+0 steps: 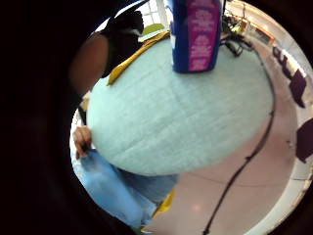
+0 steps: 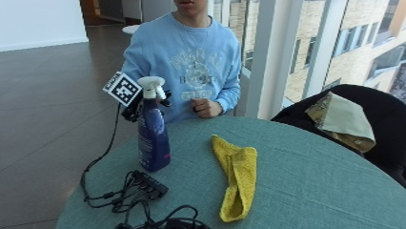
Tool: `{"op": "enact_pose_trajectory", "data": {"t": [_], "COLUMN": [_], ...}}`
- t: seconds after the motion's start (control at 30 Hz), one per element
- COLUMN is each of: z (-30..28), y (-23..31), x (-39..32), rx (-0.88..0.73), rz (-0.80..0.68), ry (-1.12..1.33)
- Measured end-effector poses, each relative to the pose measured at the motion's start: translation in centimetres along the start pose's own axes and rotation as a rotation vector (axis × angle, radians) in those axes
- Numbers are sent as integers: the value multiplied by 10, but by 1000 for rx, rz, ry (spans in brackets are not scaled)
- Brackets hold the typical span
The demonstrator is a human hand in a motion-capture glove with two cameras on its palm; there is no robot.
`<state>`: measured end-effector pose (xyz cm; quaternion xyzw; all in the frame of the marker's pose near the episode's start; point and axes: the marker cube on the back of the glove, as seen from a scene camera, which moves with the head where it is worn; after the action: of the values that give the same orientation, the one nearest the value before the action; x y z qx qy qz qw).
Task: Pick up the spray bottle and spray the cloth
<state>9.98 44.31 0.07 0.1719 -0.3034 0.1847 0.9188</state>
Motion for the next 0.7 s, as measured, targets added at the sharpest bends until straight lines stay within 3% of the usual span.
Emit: {"op": "enact_pose_trajectory", "data": {"t": [0.2, 0.4, 0.7], "z": [-18, -25, -37], "y": [-2, 12, 8], "x": [23, 44, 63], "rx": [143, 127, 144], "rz": [11, 58, 125], "ry": [-241, -523, -600]}}
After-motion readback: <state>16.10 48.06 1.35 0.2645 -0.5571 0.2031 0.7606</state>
